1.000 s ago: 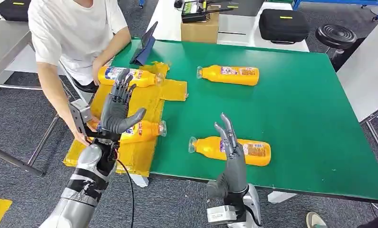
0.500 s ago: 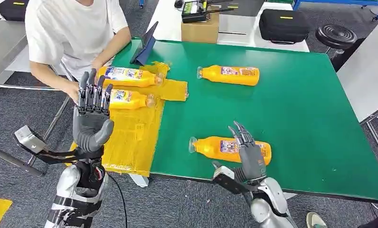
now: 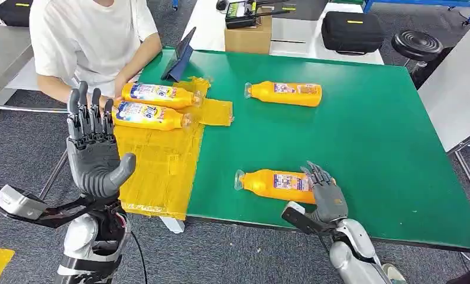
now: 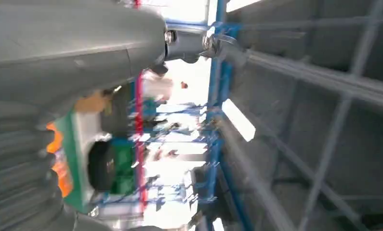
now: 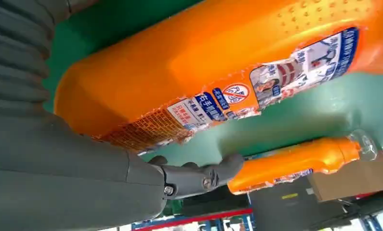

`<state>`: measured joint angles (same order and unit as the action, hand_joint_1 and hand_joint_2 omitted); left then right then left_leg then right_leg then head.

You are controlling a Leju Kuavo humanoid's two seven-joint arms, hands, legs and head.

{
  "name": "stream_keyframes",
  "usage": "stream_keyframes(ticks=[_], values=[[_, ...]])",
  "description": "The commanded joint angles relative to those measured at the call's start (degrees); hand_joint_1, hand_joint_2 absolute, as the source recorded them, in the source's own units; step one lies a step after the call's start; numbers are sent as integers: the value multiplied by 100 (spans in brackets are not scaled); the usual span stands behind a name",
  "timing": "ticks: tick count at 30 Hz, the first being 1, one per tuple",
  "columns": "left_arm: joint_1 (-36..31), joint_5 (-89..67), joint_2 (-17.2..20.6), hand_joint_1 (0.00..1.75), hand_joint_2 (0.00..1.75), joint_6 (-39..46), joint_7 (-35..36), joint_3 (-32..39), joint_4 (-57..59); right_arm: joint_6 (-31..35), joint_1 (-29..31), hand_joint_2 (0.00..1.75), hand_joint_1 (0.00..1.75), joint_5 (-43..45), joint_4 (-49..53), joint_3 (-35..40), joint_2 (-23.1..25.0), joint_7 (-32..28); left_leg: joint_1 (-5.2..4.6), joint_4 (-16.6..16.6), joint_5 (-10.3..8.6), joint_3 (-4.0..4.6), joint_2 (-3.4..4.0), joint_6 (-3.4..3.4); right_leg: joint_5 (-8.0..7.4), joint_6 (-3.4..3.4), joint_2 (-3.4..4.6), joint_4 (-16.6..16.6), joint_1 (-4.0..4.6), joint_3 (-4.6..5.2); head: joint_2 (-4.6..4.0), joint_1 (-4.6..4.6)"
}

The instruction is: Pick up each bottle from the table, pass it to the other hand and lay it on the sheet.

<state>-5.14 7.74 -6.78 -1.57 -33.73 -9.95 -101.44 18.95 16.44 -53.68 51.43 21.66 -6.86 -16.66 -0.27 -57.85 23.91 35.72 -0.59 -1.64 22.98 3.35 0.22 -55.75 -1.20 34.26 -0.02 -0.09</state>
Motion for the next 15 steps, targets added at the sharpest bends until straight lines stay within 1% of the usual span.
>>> stream_keyframes(ticks=[1,3,4,8,9,11,13,15], values=[[-257,14,124,0,175,116,-32,-270,181,-440,895,175,0,-280,-1677,264,36,340,8,2,7,-28,7,13,6,-18,0,3,10,-28,2,0],[-257,-12,139,0,175,121,-44,-293,182,-459,996,175,0,-353,-1812,298,47,491,9,1,5,-32,8,12,3,-18,-1,4,12,-28,2,-2],[-246,-60,136,0,175,144,-66,-319,166,-418,1096,175,0,-477,-1958,329,44,730,7,1,3,-33,13,9,1,-15,1,4,9,-25,2,0],[-205,-56,132,0,175,153,-45,-314,151,-427,1207,175,0,-634,-2063,391,47,943,7,2,0,-34,12,6,-7,-15,3,6,8,-24,2,0],[-181,-16,120,0,175,143,11,-297,151,-515,1243,175,0,-686,-2101,426,69,1002,10,5,2,-46,17,9,-11,-27,4,9,12,-34,2,2],[-168,-4,119,0,175,131,27,-296,187,-618,1294,175,0,-675,-2116,435,118,1011,9,2,0,-42,16,10,-12,-33,2,5,12,-29,2,2],[-219,30,115,0,175,66,62,-311,287,-984,1462,175,0,-691,-2281,514,198,1068,7,2,-4,-39,18,2,-15,-25,7,5,9,-27,2,0],[-248,30,103,0,175,60,66,-323,329,-1087,1506,175,0,-652,-2332,496,223,1084,7,1,-3,-44,20,3,-15,-26,8,3,9,-31,2,2]])
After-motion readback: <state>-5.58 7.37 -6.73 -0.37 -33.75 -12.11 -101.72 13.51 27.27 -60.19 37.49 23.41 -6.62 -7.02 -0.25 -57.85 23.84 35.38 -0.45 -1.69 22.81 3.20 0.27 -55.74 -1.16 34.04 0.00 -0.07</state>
